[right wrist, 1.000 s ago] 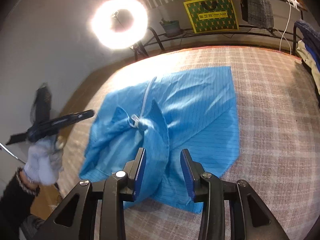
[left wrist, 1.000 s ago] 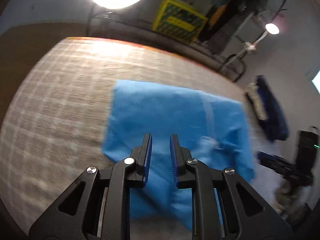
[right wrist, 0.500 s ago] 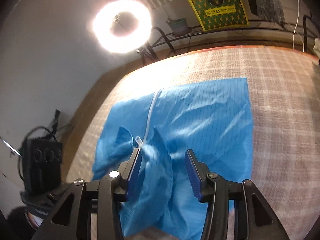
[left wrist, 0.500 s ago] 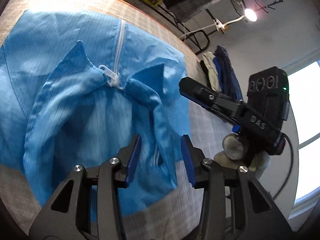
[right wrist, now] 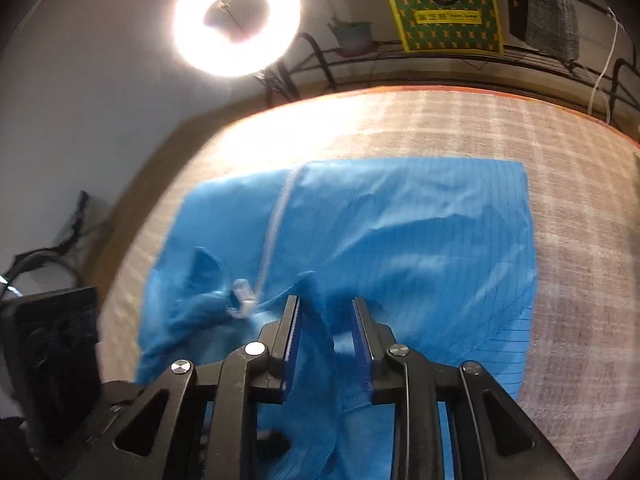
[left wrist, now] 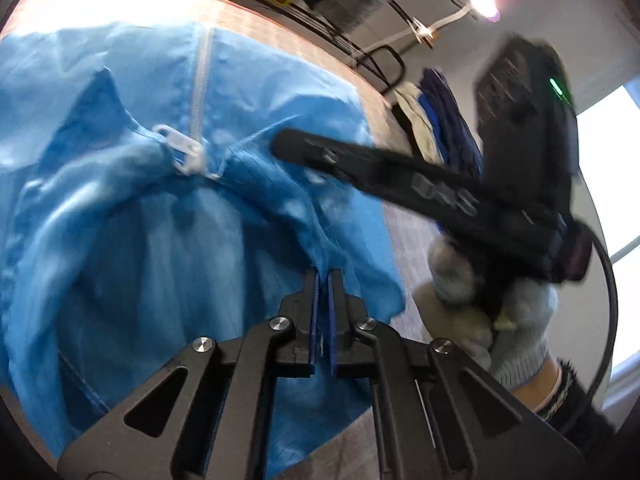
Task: Fold large clothes
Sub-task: 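Grasp the coat front beside the zipper with the left tool and pull it flat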
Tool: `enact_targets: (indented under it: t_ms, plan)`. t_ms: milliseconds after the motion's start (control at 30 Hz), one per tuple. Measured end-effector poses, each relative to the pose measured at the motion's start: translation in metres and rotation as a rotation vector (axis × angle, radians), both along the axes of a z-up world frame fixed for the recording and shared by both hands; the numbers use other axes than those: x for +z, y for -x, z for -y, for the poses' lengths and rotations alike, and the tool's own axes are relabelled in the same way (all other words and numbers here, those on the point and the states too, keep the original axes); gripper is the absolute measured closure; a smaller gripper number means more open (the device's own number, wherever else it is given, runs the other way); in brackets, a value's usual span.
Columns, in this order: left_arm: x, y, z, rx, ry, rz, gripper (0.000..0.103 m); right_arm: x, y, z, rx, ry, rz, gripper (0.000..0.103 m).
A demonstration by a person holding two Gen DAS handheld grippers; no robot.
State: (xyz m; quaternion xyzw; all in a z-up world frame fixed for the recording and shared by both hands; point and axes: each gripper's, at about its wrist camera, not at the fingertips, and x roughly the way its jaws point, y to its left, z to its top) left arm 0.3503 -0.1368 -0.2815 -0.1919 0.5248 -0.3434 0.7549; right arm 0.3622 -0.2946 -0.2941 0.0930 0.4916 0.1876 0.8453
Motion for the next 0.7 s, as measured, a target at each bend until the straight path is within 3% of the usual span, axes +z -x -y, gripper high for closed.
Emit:
enact_targets:
  t_ms: [167,233,367,433,567,700]
  plan:
    - [-0.003,0.011,-0.001,-0.035,-0.031,0.003,0.101,-0.007,-0.006,0.007,-0.061,0.084,-0.010,0.081]
    - [0.008,0.013,-0.008,-0.048,-0.025,-0.002,0.101,-0.001,-0.002,0.008,-0.061,0.139,0.019,0.077]
    - [0.047,0.028,-0.042,-0.056,-0.031,0.089,0.101,0.023,0.018,0.024,-0.050,0.079,0.070,0.076]
    - [0.064,0.032,-0.069,0.002,-0.092,0.155,0.101,0.032,0.032,0.029,-0.026,0.059,0.084,0.076]
    - [0.068,0.028,-0.122,0.151,-0.167,0.173,0.101,0.037,0.058,0.033,0.022,0.049,0.085,0.073]
    - [0.046,0.022,-0.144,0.191,-0.170,0.093,0.101,0.034,0.077,0.030,0.077,0.016,0.059,0.073]
